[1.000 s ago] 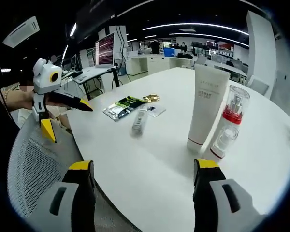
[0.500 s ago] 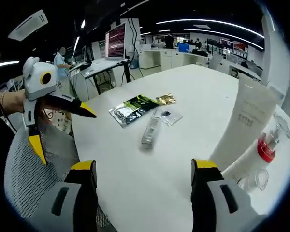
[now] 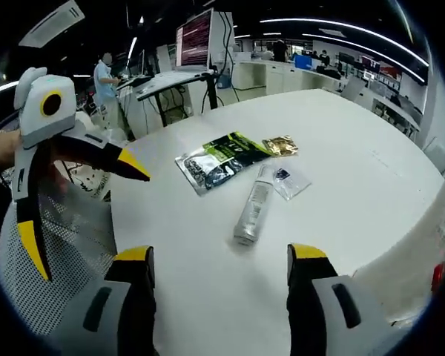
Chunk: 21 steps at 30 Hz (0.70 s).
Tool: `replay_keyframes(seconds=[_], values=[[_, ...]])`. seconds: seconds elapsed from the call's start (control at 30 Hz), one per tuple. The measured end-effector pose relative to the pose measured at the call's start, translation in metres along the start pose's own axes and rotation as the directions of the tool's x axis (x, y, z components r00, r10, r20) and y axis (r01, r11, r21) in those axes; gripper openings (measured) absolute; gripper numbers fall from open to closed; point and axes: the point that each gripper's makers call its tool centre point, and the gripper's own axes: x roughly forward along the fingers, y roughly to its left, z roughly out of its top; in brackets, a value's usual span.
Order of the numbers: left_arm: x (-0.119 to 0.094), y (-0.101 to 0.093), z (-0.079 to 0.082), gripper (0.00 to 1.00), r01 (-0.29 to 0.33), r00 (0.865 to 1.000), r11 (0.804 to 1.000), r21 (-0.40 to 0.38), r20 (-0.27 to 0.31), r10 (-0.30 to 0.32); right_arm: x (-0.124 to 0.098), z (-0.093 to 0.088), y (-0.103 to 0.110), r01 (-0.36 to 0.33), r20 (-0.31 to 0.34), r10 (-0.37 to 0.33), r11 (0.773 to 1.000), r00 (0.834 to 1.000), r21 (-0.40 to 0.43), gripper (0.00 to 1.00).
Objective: Arrange the skincare products in the storage area until every visible bottle or jar stands upright without overlapping.
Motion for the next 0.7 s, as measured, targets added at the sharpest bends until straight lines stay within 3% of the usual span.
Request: replay_keyframes(seconds=[0.3, 0.7], values=[[0.001, 0.002, -0.003, 0.93, 0.019, 1.0, 1.0, -0.013, -0.015, -0.019, 0.028, 0.014, -0.002, 0.012, -0.02, -0.012, 1.0, 1.0, -0.01, 0.68], [0.002, 0.006, -0.002, 0.93, 0.024, 1.0, 0.999, -0.037, -0.006, -0.024, 0.057, 0.01, -0.022, 0.086, -0.083, -0.085, 0.996, 0.993, 0.005, 0.51]])
